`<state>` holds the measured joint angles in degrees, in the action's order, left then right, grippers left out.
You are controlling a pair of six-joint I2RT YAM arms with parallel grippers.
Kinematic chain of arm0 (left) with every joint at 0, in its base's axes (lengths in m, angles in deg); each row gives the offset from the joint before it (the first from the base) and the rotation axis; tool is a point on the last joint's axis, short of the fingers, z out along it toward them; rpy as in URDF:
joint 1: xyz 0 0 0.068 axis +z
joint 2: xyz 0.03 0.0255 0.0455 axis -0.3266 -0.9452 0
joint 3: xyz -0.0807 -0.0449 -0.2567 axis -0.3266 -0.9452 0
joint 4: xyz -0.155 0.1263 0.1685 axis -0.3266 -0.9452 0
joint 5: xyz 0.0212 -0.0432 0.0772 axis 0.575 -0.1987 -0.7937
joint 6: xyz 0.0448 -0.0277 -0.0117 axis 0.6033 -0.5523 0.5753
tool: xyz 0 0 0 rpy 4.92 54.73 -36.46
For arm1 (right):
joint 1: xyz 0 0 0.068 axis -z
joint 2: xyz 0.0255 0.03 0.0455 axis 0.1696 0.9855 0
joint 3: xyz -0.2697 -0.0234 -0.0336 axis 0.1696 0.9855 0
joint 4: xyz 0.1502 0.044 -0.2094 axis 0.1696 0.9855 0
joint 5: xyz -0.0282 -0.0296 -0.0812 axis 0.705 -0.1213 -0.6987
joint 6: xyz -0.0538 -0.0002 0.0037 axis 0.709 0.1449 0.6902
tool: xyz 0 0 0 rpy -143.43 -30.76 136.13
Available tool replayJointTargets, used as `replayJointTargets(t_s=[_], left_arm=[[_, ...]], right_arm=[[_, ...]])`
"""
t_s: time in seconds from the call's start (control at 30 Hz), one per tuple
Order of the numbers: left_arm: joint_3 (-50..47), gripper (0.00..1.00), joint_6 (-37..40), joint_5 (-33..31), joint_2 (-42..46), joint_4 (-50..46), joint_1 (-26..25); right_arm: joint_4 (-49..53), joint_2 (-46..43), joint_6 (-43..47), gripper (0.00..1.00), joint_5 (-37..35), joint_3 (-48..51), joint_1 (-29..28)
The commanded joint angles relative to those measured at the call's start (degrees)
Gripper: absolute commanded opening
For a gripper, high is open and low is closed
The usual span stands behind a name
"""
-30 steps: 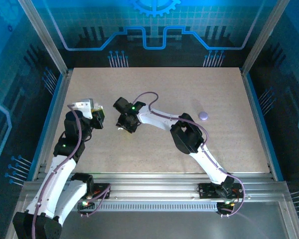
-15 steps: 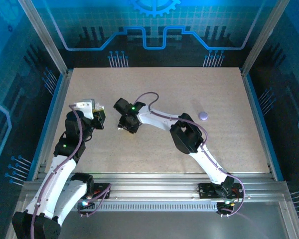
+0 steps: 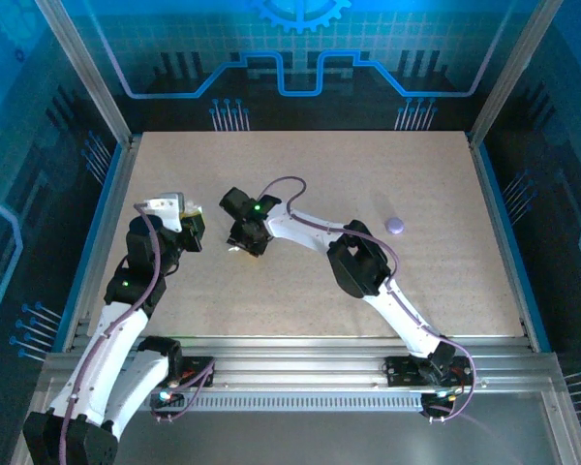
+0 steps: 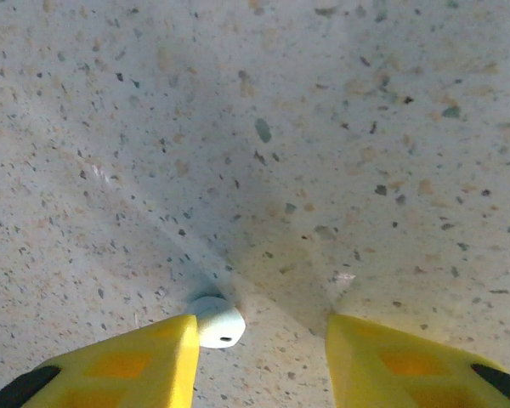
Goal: Insert the wireless bluetooth earbuds into the charging case
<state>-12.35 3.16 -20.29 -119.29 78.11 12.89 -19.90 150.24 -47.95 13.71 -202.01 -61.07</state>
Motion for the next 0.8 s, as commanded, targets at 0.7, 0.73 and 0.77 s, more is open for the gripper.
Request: replayJointTargets(t_s=[0.7,0.73,0.77], left_arm=[[0.46,0.22,0.74,-1.1,1.13,1.02,0.64],[0.46,0.22,0.72,-1.1,1.14,0.97,0.64],[0.46,0.22,0.66,-1.07,1.16,0.93,0.64]], right_arm=[[7.85,2.55,7.92,0.4,-5.11,-9.23,1.05],[7.87,2.05,8.35,0.41,-5.43,-9.31,0.95],[7.87,1.61,8.46,0.41,-5.75,-9.31,0.73]])
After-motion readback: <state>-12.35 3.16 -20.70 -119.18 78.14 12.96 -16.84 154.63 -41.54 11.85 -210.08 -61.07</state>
